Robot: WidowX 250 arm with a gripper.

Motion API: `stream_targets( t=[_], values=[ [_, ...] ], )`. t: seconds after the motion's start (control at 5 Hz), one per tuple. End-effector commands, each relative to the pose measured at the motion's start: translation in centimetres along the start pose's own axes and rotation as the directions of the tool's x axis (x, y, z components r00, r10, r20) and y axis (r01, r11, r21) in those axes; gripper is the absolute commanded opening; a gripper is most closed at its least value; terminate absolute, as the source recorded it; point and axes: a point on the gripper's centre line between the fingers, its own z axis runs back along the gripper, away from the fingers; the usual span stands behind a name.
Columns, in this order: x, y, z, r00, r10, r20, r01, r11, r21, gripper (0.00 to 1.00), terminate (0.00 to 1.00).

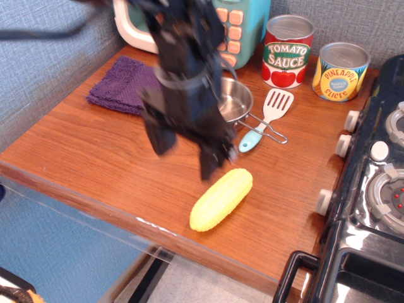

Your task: Move the squash to the front right corner of the table.

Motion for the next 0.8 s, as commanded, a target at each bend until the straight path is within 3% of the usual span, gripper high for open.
stream_targets(
  t=[0.0,0.2,0.4,0.6],
  values=[
    [-1.14,5.50,2.39,0.998,0.054,0.020,-0.055,0.998,0.016,1.00,0.00],
    [-1.45,6.21,1.44,0.998,0.045,-0.039,-0.045,0.999,-0.006,1.00,0.00],
    [-1.45,6.21,1.44,0.998,0.045,-0.039,-0.045,0.999,-0.006,1.00,0.00],
    [-1.45,6.21,1.44,0.998,0.045,-0.039,-0.045,0.999,-0.006,1.00,1.00]
  ],
)
